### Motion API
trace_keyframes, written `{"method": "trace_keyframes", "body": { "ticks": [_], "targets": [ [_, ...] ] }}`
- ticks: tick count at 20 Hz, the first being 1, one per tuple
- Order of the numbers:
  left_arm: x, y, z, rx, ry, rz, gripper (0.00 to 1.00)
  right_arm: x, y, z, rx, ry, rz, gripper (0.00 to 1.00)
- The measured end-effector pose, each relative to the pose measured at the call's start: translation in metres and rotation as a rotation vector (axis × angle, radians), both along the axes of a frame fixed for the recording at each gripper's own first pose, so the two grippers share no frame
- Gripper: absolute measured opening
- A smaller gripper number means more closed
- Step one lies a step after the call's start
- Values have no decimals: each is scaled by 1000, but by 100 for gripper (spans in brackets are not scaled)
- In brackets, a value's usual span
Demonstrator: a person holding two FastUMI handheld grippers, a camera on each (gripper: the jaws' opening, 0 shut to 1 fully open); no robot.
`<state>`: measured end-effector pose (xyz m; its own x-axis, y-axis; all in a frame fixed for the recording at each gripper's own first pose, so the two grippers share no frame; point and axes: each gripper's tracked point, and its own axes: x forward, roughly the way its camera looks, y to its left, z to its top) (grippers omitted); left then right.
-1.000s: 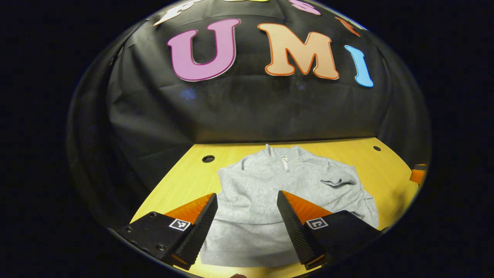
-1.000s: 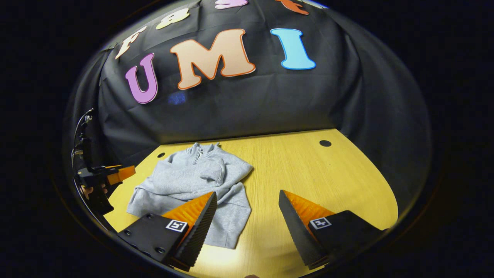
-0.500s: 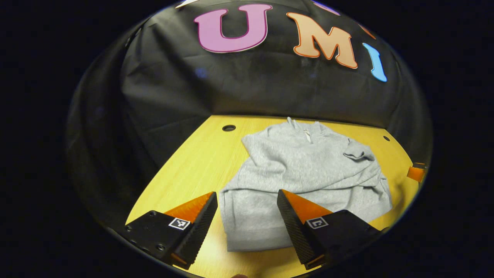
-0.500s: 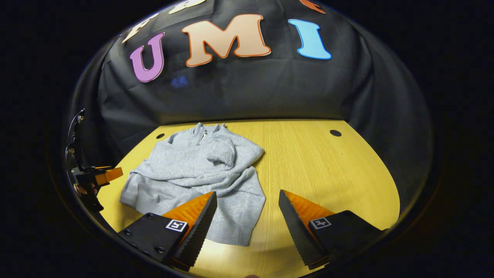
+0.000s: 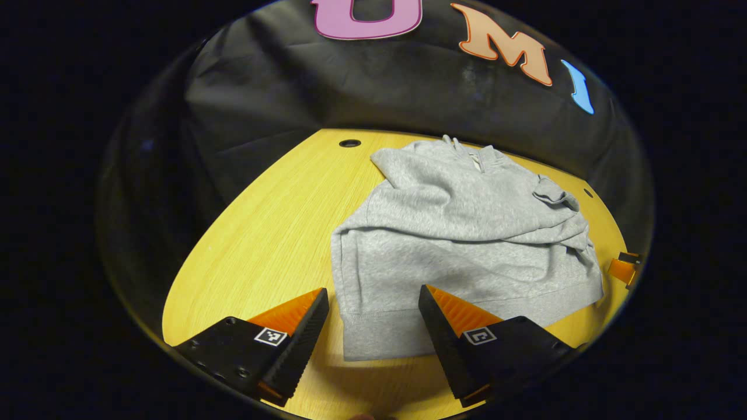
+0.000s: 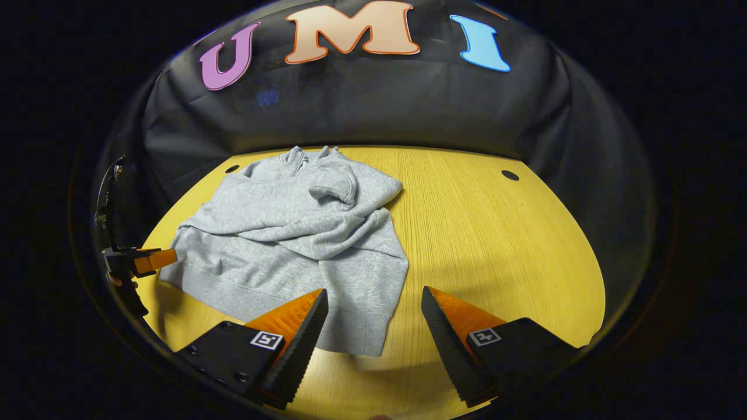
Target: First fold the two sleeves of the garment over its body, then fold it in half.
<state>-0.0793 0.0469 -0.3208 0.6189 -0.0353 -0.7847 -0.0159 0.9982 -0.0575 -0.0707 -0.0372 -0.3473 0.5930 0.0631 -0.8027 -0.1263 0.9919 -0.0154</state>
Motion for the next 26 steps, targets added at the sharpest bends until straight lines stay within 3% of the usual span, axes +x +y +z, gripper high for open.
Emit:
{"method": "trace_keyframes", "body": {
  "ticks": [6,12,14,16,19,20,21,22,24,25,26],
  "targets": [
    [-3,0,-5,-17,-9,2,96,-6,5,-22,-14,58,-27,99],
    [-4,-2,-6,-11,-45,-24,93,-18,11,-45,-27,136,-25,99],
    [-3,-6,-6,-15,-42,-37,92,-20,15,-46,-7,148,-32,99],
    [-2,-11,-7,-19,-38,-48,81,-20,15,-46,-6,149,-30,95],
    [-1,-19,-6,-31,-32,-73,63,-20,23,-46,13,159,0,80],
    [-1,-21,-6,-36,-30,-78,58,-21,26,-47,25,166,12,69],
    [-1,-22,-6,-33,-26,-81,48,-21,30,-47,39,171,23,64],
    [-1,-26,-6,-46,-24,-93,44,-23,34,-48,54,179,26,46],
    [0,-31,-6,-66,-24,-97,28,-22,36,-48,52,189,24,23],
    [0,-32,-6,-72,-26,-108,20,-22,38,-50,54,200,30,23],
    [1,-33,-6,-72,-23,-114,17,-22,40,-47,56,202,34,13]
  ]
}}
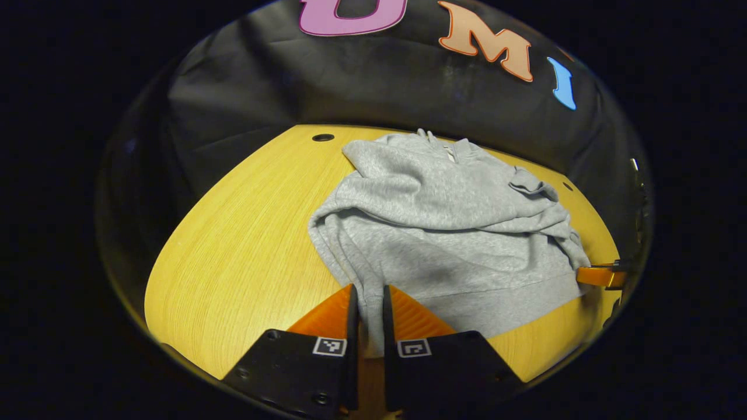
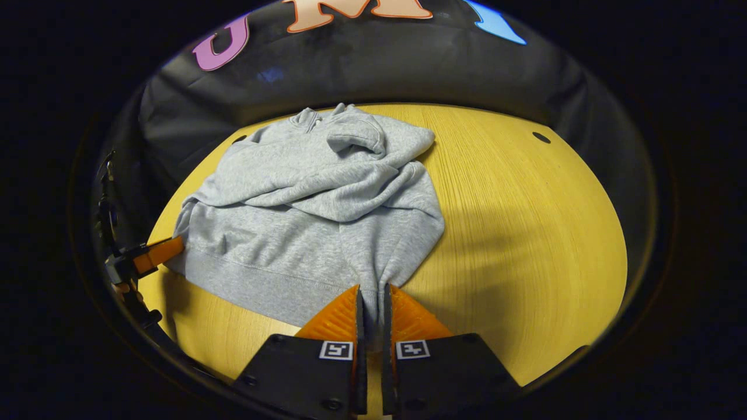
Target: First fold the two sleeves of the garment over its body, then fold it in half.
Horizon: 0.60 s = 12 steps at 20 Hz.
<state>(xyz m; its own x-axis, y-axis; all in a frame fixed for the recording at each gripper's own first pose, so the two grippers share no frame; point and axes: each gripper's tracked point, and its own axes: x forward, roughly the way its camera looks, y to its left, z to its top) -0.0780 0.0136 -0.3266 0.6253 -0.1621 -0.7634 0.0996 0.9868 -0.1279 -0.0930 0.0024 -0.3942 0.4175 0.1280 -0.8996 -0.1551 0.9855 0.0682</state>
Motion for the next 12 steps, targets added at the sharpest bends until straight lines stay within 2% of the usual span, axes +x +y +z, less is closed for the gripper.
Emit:
{"method": "trace_keyframes", "body": {
  "ticks": [1,2,4,8,12],
  "targets": [
    [-2,-1,0,-1,8,-6,13,-1,-1,1,-4,10,-5,13],
    [-1,-2,0,-1,11,-12,9,1,0,0,-10,9,1,6],
    [-1,-2,0,0,30,-7,2,1,0,1,-11,24,8,5],
    [-4,-2,1,-16,62,-5,0,0,1,4,38,66,-32,5],
    [-6,-1,1,-28,92,-16,0,2,2,9,50,80,-12,5]
  ]
}}
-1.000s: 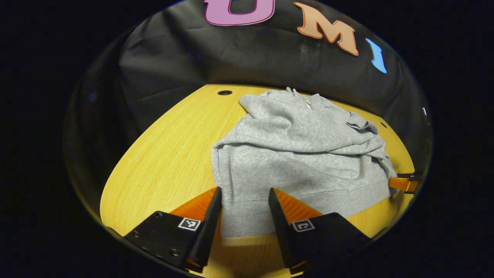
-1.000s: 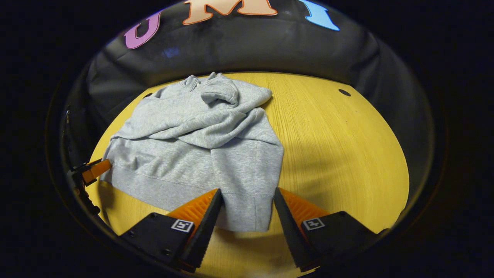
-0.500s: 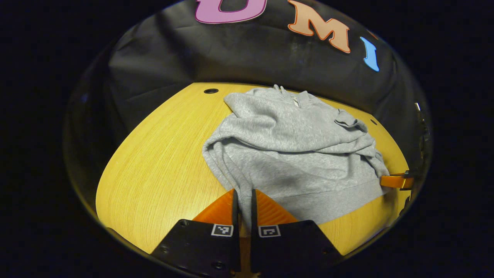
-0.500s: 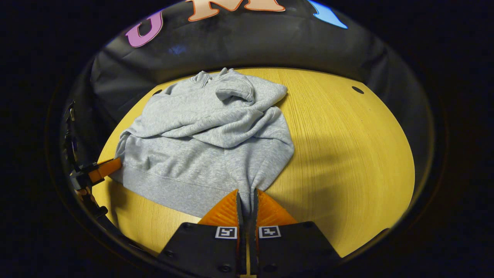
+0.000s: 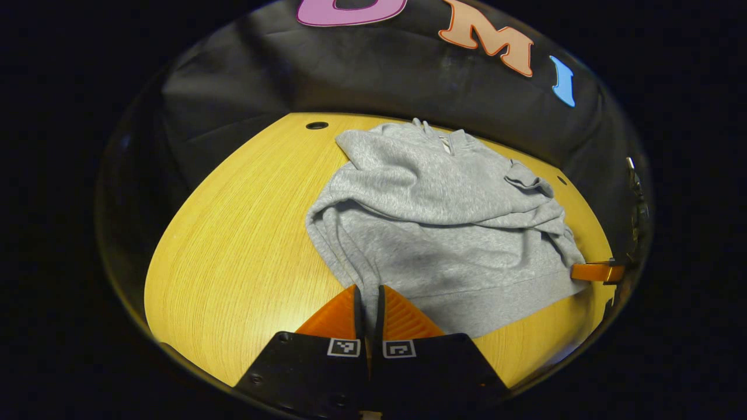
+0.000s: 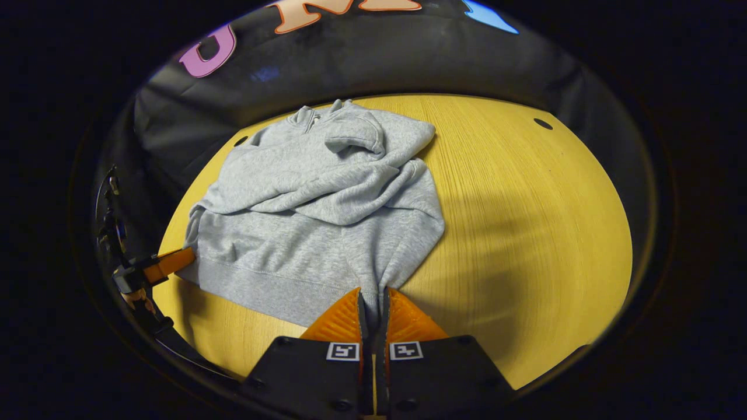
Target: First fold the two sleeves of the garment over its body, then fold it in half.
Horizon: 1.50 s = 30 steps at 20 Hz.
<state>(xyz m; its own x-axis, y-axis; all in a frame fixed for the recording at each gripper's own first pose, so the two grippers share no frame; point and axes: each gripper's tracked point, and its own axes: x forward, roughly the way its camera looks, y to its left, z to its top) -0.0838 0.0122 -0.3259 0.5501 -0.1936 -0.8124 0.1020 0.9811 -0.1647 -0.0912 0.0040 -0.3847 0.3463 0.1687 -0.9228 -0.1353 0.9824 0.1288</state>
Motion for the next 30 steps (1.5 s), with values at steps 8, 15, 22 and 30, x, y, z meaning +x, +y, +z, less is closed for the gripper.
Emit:
{"method": "trace_keyframes", "body": {
  "ticks": [8,15,22,30],
  "targets": [
    [1,-2,7,-21,77,-37,0,13,8,24,70,46,2,5],
    [29,-15,48,-112,39,-15,0,33,25,65,245,78,-138,5],
    [72,-19,92,-202,-28,25,0,63,38,99,384,82,-222,4],
    [121,-7,102,-252,-49,57,0,127,42,119,582,119,-419,5]
  ]
}}
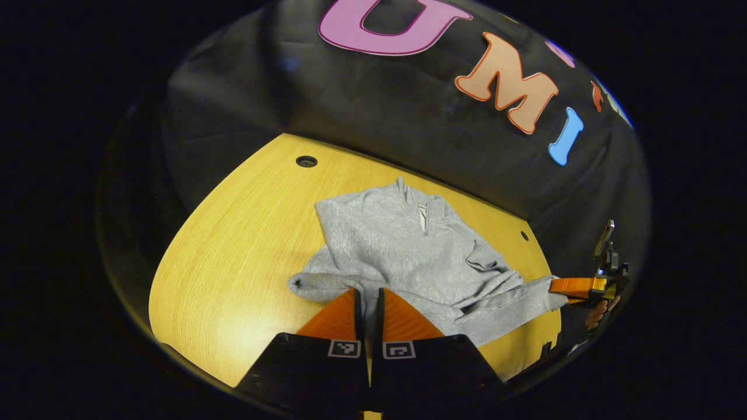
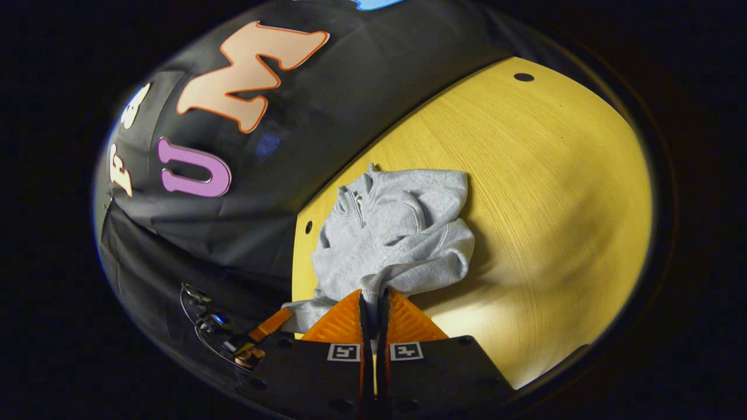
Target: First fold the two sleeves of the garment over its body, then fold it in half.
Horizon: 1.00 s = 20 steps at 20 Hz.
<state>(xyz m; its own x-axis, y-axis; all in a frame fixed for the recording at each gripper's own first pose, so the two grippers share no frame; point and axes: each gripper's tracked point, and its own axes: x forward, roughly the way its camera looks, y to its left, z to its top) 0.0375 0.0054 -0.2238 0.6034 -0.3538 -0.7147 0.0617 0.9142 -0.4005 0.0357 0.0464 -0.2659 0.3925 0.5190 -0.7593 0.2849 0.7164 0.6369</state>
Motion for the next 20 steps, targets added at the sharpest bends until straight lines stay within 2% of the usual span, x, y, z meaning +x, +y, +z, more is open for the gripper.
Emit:
{"method": "trace_keyframes", "body": {
  "ticks": [4,8,10,13,14,15,16,17,18,20],
  "targets": [
    [26,4,-5,-57,45,55,0,31,-7,-15,76,65,-124,2],
    [50,4,-30,-97,123,96,0,55,-2,-41,141,141,-210,4],
    [61,3,-43,-106,149,107,0,64,-1,-60,137,172,-239,5],
    [68,3,-69,-73,197,106,0,74,-6,-83,115,202,-286,4],
    [70,3,-76,-62,215,111,0,77,-4,-88,115,204,-289,7],
    [71,2,-83,-57,228,110,2,77,-3,-93,108,206,-293,5],
    [72,2,-87,-50,234,114,4,78,-3,-98,96,206,-293,7],
    [75,1,-90,-42,235,121,7,79,-1,-98,89,206,-294,5],
    [77,2,-89,-33,227,128,9,83,-1,-98,92,196,-302,10],
    [88,9,-83,26,167,150,15,95,3,-90,126,130,-317,12]
  ]
}}
